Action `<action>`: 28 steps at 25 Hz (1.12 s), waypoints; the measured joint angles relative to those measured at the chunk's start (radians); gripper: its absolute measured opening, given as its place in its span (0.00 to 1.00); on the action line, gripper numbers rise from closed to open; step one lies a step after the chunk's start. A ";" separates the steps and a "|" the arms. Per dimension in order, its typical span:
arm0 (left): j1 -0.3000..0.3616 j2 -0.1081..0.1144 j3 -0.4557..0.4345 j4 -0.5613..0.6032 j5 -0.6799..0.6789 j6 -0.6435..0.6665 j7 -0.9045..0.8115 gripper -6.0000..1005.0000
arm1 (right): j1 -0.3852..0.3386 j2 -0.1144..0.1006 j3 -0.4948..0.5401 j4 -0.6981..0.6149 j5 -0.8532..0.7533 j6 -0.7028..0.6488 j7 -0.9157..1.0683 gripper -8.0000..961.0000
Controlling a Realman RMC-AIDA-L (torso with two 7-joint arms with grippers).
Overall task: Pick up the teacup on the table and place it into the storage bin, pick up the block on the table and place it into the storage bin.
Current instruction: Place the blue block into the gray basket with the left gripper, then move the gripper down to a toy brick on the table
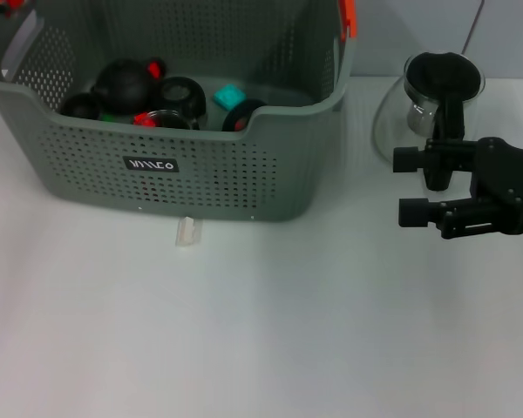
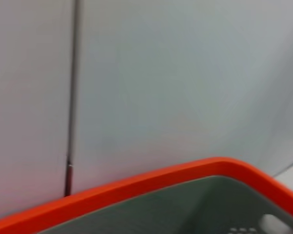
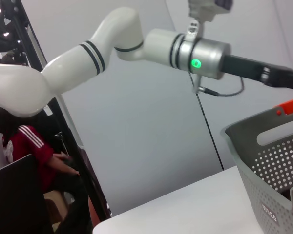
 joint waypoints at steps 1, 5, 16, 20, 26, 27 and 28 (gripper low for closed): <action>-0.002 -0.006 0.032 0.019 0.001 -0.052 -0.006 0.45 | 0.000 -0.001 0.000 -0.001 0.000 -0.001 -0.001 0.98; 0.001 -0.044 0.110 0.036 0.034 -0.181 -0.028 0.46 | 0.001 -0.004 -0.006 -0.002 -0.001 -0.002 -0.008 0.98; 0.061 -0.112 0.117 -0.053 0.061 -0.209 -0.068 0.47 | 0.007 0.000 -0.016 -0.002 -0.002 -0.001 -0.051 0.98; 0.117 -0.144 0.119 -0.234 0.060 -0.116 -0.075 0.58 | 0.007 0.000 -0.015 -0.002 0.001 0.000 -0.056 0.98; 0.240 -0.213 0.127 -0.634 0.049 0.207 -0.090 0.78 | 0.009 -0.003 0.014 -0.001 0.005 0.007 -0.057 0.98; 0.259 -0.224 0.127 -0.686 0.049 0.245 -0.091 0.82 | 0.009 -0.002 0.021 0.000 0.005 0.008 -0.057 0.98; 0.281 -0.237 0.127 -0.740 0.049 0.289 -0.091 0.85 | 0.007 -0.003 0.028 0.001 0.006 0.009 -0.057 0.98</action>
